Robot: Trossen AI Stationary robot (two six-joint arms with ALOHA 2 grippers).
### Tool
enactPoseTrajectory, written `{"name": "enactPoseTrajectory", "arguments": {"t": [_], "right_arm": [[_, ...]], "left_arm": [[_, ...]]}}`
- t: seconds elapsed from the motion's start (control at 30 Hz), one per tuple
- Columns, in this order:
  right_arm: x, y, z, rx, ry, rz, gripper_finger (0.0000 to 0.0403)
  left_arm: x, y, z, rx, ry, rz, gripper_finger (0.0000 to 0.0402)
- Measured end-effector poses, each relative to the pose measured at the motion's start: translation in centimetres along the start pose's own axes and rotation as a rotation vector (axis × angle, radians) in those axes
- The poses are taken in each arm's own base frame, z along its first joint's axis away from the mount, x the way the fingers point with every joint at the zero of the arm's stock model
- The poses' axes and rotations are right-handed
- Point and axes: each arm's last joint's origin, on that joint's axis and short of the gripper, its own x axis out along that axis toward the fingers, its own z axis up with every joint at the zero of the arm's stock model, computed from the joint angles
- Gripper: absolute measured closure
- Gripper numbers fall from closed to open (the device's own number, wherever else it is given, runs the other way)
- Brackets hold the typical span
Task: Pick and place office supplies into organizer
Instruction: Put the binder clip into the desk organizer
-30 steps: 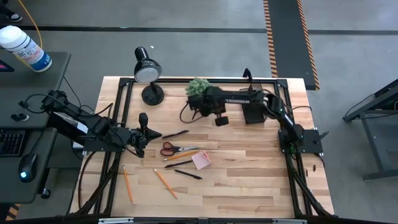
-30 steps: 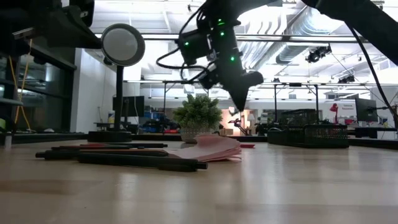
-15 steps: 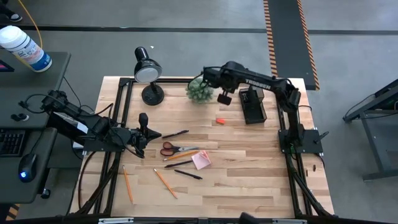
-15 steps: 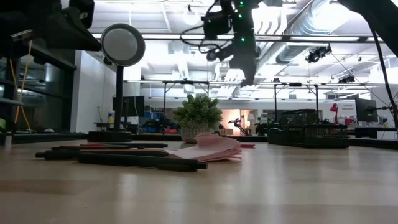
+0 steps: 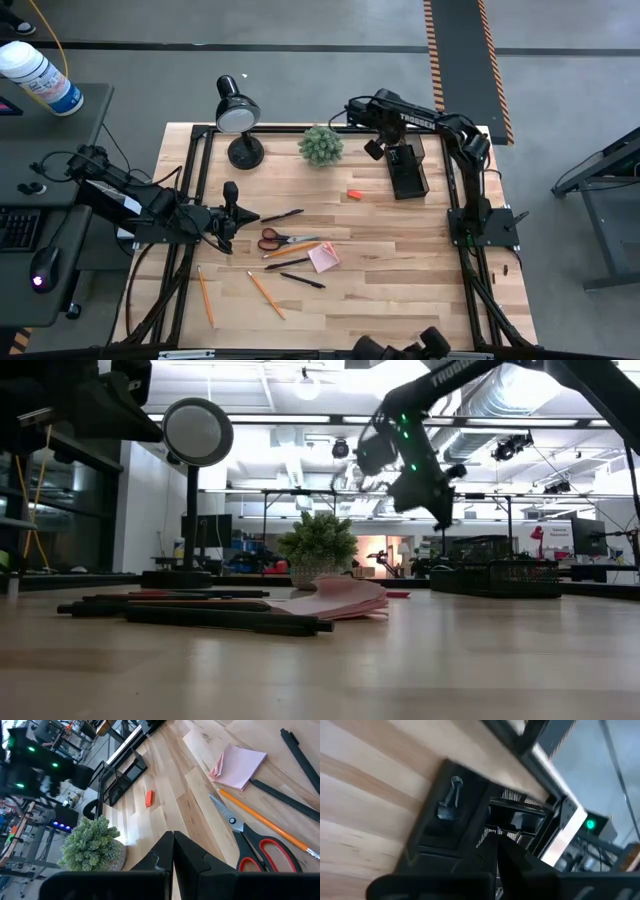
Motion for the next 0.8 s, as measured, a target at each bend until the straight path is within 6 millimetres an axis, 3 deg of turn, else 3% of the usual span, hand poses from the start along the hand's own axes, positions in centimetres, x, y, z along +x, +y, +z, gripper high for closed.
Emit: {"name": "enactPoseTrajectory", "arguments": {"t": [0.17, 0.37, 0.8], "right_arm": [[3.0, 0.6, -0.1, 0.000, 0.038, -0.007, 0.0403], [5.0, 1.6, -0.3, -0.002, 0.034, 0.003, 0.0403], [5.6, 2.2, 0.1, -0.006, -0.006, 0.067, 0.0402]], "left_arm": [[0.0, 0.0, 0.0, 0.000, 0.000, 0.000, 0.0401], [0.0, 0.0, 0.0, 0.000, 0.000, 0.000, 0.0401], [0.0, 0.0, 0.0, 0.001, 0.000, 0.000, 0.0401]]}}
